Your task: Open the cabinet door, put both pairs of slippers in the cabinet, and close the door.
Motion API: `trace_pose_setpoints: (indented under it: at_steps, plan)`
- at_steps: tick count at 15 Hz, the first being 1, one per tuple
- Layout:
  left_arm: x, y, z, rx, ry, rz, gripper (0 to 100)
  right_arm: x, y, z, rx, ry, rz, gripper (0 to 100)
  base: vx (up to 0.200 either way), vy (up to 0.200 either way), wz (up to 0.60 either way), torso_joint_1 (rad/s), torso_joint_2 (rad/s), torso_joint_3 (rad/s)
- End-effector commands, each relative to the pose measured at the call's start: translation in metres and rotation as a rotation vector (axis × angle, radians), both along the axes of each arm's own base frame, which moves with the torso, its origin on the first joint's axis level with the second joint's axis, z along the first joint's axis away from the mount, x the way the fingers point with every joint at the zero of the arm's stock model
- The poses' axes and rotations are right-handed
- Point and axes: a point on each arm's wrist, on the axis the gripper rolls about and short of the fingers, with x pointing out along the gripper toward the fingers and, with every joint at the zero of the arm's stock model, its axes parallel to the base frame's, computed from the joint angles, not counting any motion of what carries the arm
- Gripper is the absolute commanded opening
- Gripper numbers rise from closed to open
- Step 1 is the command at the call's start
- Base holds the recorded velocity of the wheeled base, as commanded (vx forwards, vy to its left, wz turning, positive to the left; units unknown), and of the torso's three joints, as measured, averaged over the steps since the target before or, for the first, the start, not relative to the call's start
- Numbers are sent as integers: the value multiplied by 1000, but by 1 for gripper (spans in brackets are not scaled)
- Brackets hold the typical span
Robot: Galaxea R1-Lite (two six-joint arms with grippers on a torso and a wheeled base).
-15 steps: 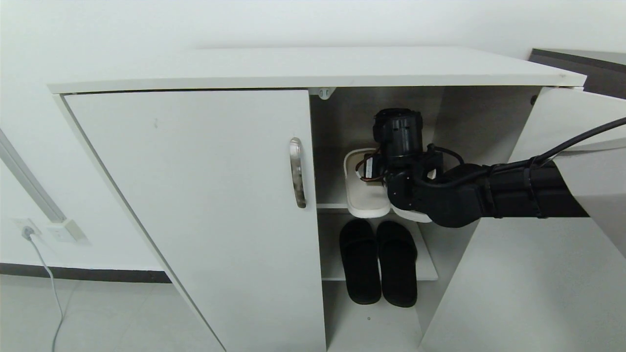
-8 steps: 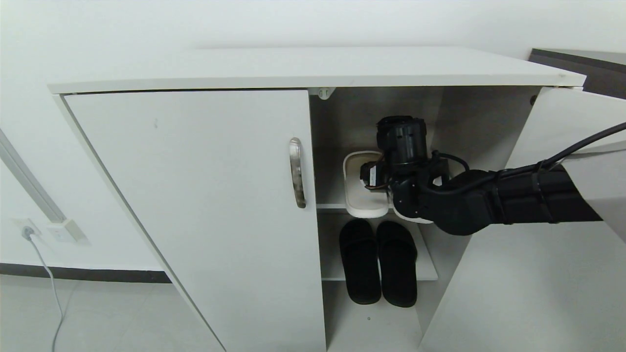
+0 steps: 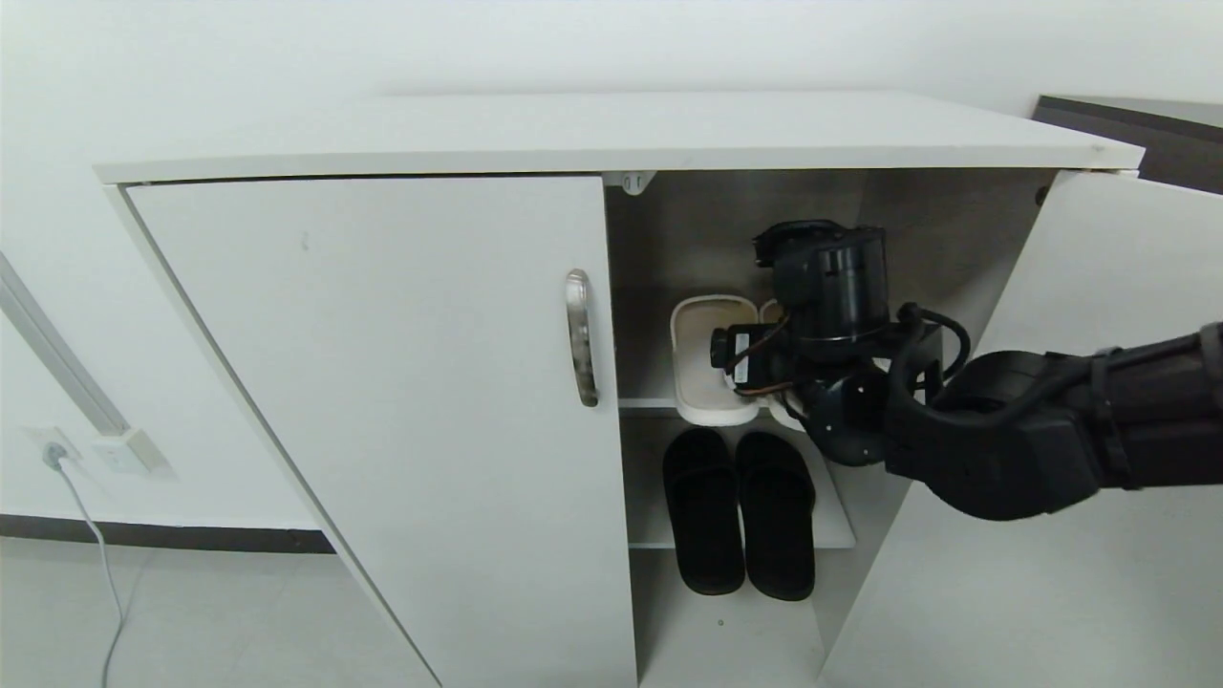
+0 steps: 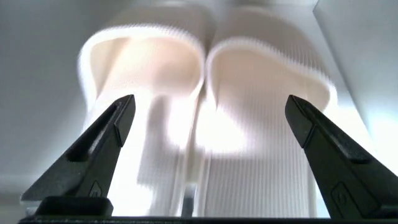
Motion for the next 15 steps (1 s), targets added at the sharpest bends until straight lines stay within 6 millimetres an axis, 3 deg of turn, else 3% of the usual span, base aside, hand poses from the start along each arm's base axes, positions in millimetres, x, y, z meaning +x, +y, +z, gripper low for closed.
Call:
trace_pose_setpoints:
  at_steps: [1, 4, 5, 8, 9, 15]
  plan:
    - [0, 0, 0, -1, 1, 0, 0, -44, -14, 10, 21, -24, 69, 100, 0, 0, 0, 0, 0, 0]
    - [0, 0, 0, -1, 1, 0, 0, -85, -34, 8, 49, -31, 187, 100, 0, 0, 0, 0, 0, 0]
    - [0, 0, 0, 1, 1, 0, 0, -107, -51, 5, 69, -27, 293, 100, 0, 0, 0, 0, 0, 0]
    - [0, 0, 0, -1, 1, 0, 0, -129, -70, 5, 83, -26, 430, 100, 0, 0, 0, 0, 0, 0]
    - [0, 0, 0, 1, 1, 0, 0, -131, -72, 5, 84, -26, 435, 0, 0, 0, 0, 0, 0, 0]
    - [0, 0, 0, 1, 1, -2, 0, -134, -63, -12, 40, 24, 463, 0, 0, 0, 0, 0, 0, 0]
